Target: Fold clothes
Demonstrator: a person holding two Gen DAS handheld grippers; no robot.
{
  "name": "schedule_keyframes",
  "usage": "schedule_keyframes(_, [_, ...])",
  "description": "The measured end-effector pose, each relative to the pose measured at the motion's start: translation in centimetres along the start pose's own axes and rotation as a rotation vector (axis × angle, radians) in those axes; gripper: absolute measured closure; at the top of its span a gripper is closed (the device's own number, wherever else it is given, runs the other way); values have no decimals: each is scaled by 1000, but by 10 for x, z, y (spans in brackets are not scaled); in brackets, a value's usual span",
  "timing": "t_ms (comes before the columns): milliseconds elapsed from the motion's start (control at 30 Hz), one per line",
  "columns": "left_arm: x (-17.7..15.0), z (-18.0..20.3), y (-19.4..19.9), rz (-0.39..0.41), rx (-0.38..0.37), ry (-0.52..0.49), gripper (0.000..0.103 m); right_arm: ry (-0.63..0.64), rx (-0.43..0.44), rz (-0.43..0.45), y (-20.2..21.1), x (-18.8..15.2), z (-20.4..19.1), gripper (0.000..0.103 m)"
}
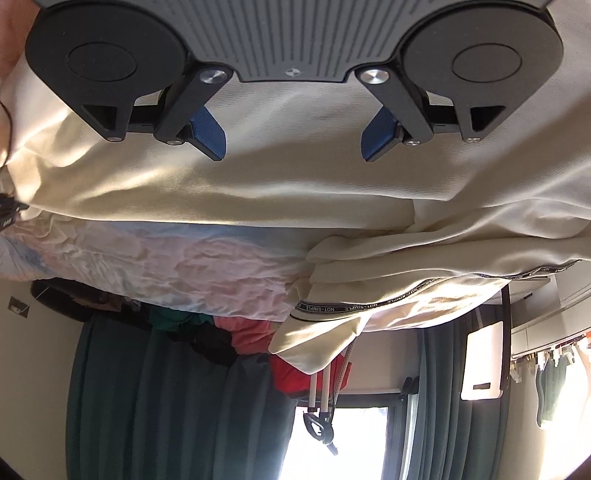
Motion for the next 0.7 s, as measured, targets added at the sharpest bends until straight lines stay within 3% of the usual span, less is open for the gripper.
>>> schedule_keyframes(67, [1, -1, 1, 7, 3, -1, 21, 56, 0, 3, -5, -10, 0, 89])
schedule_keyframes(233, [6, -6, 5, 25, 18, 13, 21, 9, 79, 55, 25, -4, -4, 77])
schedule_keyframes(367, [10, -10, 10, 35, 24, 32, 20, 41, 131, 92, 57, -7, -23, 42])
schedule_keyframes(400, [10, -11, 11, 37, 29, 31, 20, 55, 152, 93, 65, -10, -31, 39])
schedule_keyframes(567, [15, -13, 21, 52, 33, 49, 18, 101, 273, 60, 101, -37, -90, 39])
schedule_keyframes(700, [16, -20, 32, 70, 43, 100, 18, 40, 424, -100, 109, -80, -150, 39])
Point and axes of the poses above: each gripper's, at about its wrist camera, not at the fingertips, and y roughly against the way its jaws point, z to its right, x to its top, the point moved 10 cm from there along -y, roughly the way its jaws point, and after that the axes turned 13 degrees about -y, right-handed, at the moved point
